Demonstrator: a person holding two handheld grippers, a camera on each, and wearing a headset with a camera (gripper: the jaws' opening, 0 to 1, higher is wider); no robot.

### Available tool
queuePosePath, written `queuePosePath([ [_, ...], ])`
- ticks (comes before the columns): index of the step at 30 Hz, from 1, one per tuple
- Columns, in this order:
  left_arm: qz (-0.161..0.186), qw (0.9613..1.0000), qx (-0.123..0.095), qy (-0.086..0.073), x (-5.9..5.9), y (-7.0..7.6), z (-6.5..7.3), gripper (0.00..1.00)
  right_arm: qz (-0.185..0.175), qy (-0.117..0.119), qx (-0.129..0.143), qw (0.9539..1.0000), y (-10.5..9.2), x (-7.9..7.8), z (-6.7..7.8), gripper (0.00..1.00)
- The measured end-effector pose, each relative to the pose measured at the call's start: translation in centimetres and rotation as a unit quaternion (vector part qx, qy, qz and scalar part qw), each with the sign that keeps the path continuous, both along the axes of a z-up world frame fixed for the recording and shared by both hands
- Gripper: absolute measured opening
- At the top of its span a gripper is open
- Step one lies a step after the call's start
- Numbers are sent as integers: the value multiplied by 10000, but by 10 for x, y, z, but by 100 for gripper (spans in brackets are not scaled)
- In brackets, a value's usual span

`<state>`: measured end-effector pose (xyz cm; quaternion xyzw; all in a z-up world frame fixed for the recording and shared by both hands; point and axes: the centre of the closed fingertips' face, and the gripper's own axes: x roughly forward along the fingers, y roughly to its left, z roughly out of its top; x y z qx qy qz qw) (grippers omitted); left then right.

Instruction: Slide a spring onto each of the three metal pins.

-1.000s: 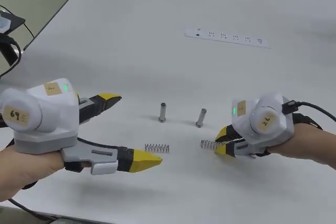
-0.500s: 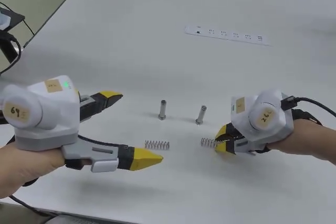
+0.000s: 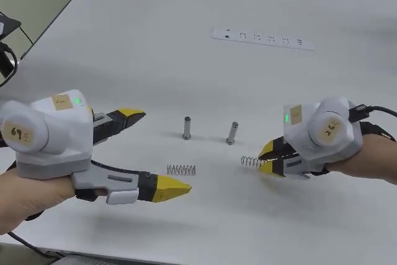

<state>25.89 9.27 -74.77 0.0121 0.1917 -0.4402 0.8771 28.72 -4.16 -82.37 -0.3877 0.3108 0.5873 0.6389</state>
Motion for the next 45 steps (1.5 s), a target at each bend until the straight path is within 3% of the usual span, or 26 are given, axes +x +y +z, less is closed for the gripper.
queuePosePath([
  [9, -267, 9996, 41, -29, 0, -13, 1, 91, -44, -27, 152, 9999, -1, -6, 16, 8],
  [17, -555, 9983, 45, -153, 3, -26, 6, 87, -7, -83, 281, 9996, 4, -10, 29, 8],
  [28, -903, 9957, 103, -189, 3, -47, 1, 77, 183, -129, 257, 9994, 11, -16, 40, 8],
  [38, -1262, 9914, 195, -285, 7, -67, -1, 61, 372, -170, 221, 9989, 25, -20, 49, 8],
  [45, -1537, 9872, 230, -350, 6, -84, -5, 44, 479, -182, 202, 9985, 30, -24, 53, 8],
])
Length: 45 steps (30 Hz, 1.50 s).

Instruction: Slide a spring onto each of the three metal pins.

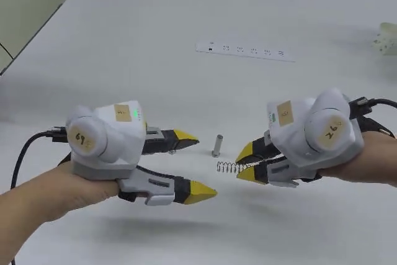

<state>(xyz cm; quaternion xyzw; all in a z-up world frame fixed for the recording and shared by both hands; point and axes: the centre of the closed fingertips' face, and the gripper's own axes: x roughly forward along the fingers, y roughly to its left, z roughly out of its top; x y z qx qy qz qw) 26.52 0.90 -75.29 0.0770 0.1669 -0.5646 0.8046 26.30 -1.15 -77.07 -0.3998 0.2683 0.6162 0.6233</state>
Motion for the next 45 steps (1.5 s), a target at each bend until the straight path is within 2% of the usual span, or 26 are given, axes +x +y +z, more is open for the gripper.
queuePosePath([
  [3, -110, 9999, -17, 31, -1, -6, -2, 38, 9, 10, 12, 10000, 1, -1, 2, 8],
  [9, -223, 9997, -71, -42, -4, -14, 0, 26, 52, 20, 34, 10000, 3, -5, 3, 8],
  [20, -255, 9995, -162, 25, -5, -21, 0, 10, 108, 30, 76, 9999, 6, -9, 5, 8],
  [25, -252, 9996, -155, -15, -6, -21, 0, 5, 165, 34, 76, 9998, 7, -11, 6, 8],
  [37, -341, 9992, -150, -125, -10, -20, 3, 2, 169, 7, 152, 9997, 9, -12, 8, 8],
  [39, -369, 9992, -146, -78, -12, -20, 2, 2, 155, 28, 172, 9997, 9, -12, 7, 8],
  [45, -408, 9991, -115, -76, -13, -21, 2, 2, 146, 50, 181, 9997, 9, -14, 6, 8],
])
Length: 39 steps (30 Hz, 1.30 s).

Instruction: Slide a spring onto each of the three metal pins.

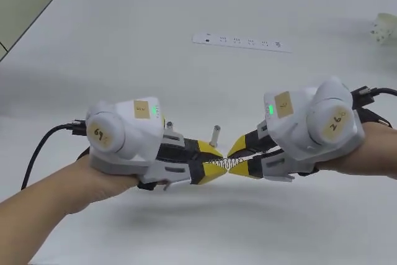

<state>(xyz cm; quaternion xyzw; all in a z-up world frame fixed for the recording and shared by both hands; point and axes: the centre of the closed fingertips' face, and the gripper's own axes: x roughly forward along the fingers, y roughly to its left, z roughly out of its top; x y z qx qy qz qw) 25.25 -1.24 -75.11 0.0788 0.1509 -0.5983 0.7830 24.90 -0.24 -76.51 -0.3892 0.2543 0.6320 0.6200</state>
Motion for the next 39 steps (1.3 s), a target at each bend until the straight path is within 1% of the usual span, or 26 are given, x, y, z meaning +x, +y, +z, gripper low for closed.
queuePosePath([
  [5, -22, 10000, -16, 1, 0, -1, 2, 2, -3, 7, 61, 10000, 0, 0, 1, 9],
  [7, -46, 10000, -32, 30, -1, -1, 2, 2, -52, 82, 122, 9999, -1, -1, 2, 10],
  [11, -61, 10000, 28, 35, -3, -1, 0, 2, -51, 60, 36, 10000, -8, -2, -1, 12],
  [14, -84, 9999, 72, 38, -5, 0, -2, 2, -70, 68, 51, 9999, -13, -2, -3, 13],
  [20, -113, 9999, 24, 42, -6, 0, 1, 2, -36, 33, 60, 10000, -14, -3, -5, 12],
  [21, -119, 9999, 25, 54, -7, 0, 1, 2, -33, 22, 107, 9999, -13, -3, -4, 12],
  [24, -116, 9999, 30, 62, -7, 1, 1, 2, -20, 2, 127, 9999, -12, -3, -3, 9],
  [29, -116, 9999, 29, 79, -8, 1, 0, 2, -10, 36, 126, 9999, -13, -4, -3, 8],
  [30, -97, 9999, 8, 85, -8, 1, 0, 2, 26, -7, 132, 9999, -13, -3, -3, 8],
  [34, -59, 9999, -40, 138, -7, 3, 0, 2, -2, -12, 195, 9998, -12, -2, 4, 7],
  [37, -66, 9999, 15, 125, -7, 4, -2, 2, 41, -17, 239, 9997, -11, -3, 9, 7],
  [39, -57, 9999, 12, 140, -7, 4, -3, 2, 99, -76, 250, 9996, -10, -3, 12, 7],
])
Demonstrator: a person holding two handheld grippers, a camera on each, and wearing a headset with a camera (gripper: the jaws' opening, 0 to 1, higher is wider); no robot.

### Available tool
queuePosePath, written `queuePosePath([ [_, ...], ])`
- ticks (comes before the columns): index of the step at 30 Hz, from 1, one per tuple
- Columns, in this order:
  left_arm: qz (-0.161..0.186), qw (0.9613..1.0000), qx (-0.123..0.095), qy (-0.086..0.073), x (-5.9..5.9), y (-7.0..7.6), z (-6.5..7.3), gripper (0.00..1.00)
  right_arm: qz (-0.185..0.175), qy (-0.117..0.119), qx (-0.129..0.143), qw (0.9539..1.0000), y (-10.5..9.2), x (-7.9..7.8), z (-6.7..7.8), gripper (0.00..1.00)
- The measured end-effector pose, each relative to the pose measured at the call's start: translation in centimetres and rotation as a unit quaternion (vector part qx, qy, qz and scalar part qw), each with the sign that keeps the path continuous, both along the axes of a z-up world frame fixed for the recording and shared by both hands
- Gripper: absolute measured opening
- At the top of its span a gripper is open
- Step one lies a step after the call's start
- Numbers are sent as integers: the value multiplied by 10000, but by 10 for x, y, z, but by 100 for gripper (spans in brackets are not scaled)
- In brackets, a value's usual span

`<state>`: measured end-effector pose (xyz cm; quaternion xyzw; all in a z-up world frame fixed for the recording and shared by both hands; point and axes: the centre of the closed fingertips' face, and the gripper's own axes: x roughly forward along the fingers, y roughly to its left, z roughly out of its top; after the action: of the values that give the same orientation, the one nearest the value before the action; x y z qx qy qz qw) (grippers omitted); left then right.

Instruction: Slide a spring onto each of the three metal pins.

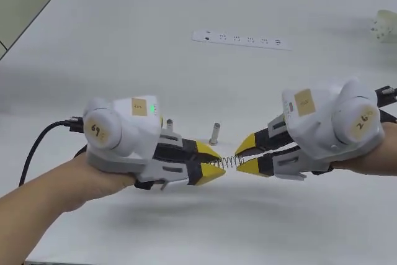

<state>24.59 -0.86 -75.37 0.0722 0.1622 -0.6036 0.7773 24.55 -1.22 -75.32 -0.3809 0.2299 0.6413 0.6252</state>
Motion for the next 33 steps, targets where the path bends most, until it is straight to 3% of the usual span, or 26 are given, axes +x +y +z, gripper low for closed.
queuePosePath([
  [8, -9, 10000, 23, 6, -1, 0, -2, 2, 161, -45, 112, 9998, 7, -4, 13, 7],
  [16, -47, 10000, 64, -18, -3, 0, -3, 2, 109, 225, 530, 9983, 20, -10, 26, 7],
  [33, -93, 9998, 140, -44, -5, -2, -4, 2, -78, 367, 971, 9946, 35, -13, 31, 7],
])
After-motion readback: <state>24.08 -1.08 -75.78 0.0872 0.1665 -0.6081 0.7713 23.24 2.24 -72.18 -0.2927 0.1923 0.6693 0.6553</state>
